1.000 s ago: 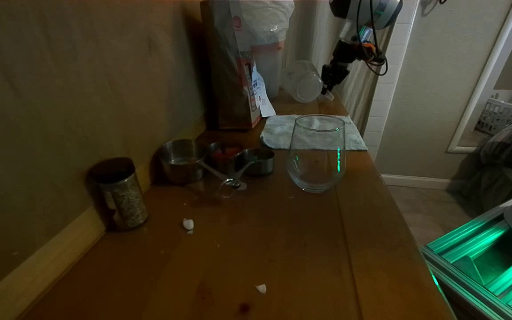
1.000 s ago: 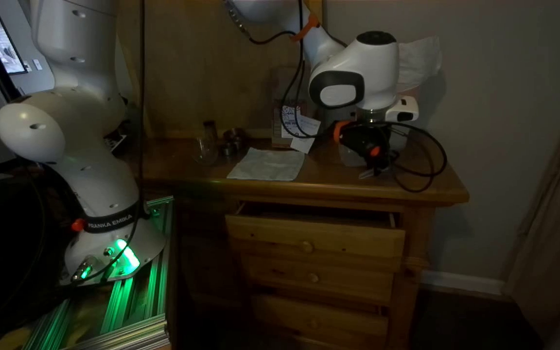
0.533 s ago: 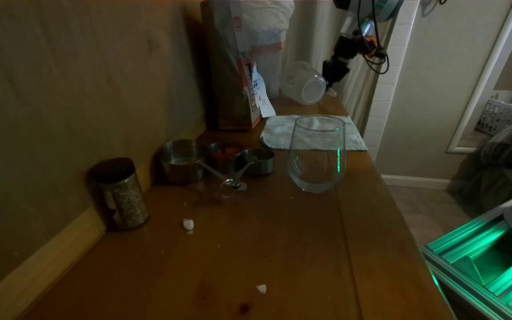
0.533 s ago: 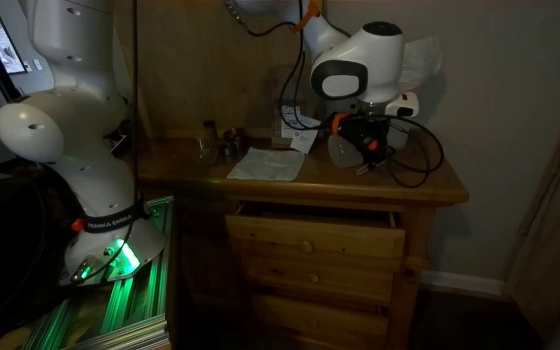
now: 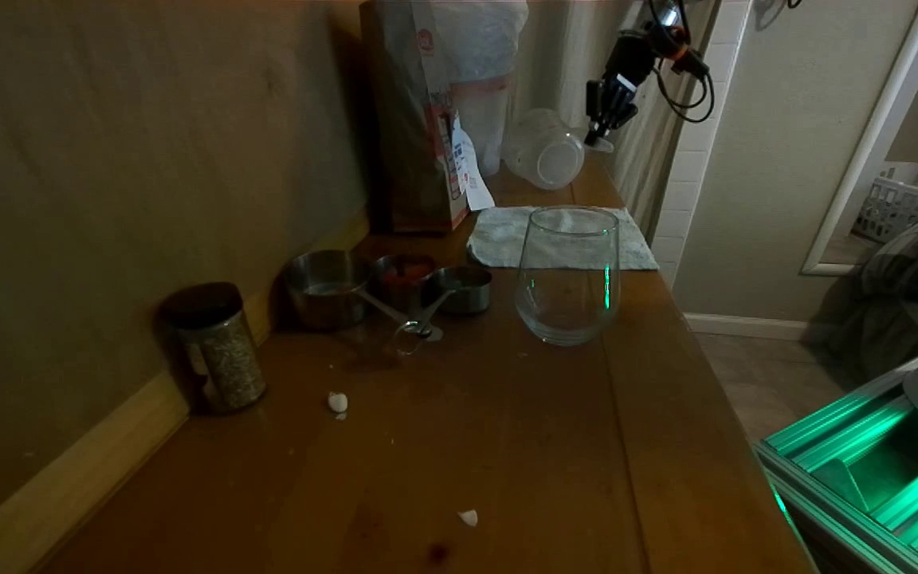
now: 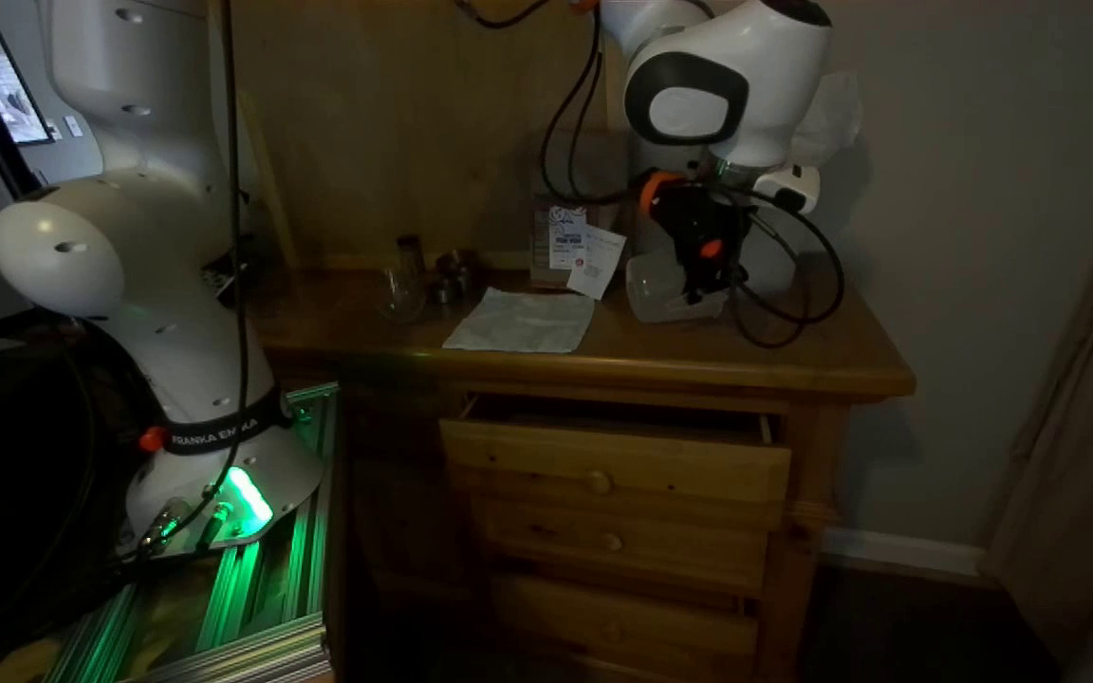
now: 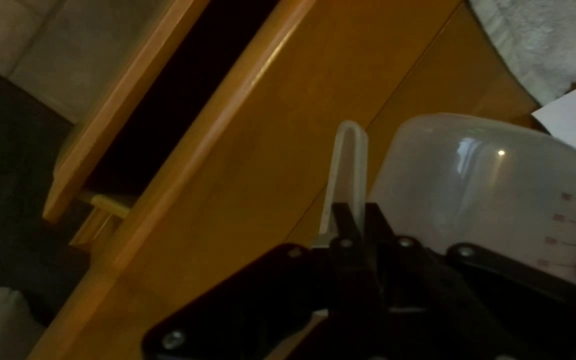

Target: Turn the plastic jar over

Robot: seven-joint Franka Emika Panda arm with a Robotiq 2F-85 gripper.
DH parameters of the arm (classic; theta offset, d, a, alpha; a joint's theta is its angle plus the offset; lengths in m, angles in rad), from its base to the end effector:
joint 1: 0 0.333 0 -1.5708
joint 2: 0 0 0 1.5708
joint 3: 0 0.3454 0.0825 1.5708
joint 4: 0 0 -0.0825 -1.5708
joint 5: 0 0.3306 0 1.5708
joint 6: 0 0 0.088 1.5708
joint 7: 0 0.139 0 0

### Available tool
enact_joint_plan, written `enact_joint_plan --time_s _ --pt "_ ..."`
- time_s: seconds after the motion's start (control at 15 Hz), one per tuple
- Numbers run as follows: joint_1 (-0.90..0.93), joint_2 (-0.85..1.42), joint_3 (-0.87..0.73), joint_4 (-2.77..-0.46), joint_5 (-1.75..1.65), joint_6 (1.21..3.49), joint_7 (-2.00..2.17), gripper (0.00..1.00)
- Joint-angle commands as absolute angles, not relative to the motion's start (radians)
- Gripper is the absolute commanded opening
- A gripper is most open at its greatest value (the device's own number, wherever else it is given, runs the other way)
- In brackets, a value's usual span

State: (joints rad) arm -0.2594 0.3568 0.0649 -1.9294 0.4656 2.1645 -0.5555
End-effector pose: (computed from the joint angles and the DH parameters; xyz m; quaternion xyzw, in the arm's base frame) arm 0.5712 -0.0847 0.3310 -0.9785 -0.0345 -0.0153 0.2027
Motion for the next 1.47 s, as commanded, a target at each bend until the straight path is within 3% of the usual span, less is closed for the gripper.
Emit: enact_joint_plan --time_s 0.0,1.4 --pt "-0.268 0.38 0.04 -1.869 0.514 2.027 -0.496 0.05" --pt "-0.361 0.599 -0.092 -1.749 1.03 1.417 -0.23 0.04"
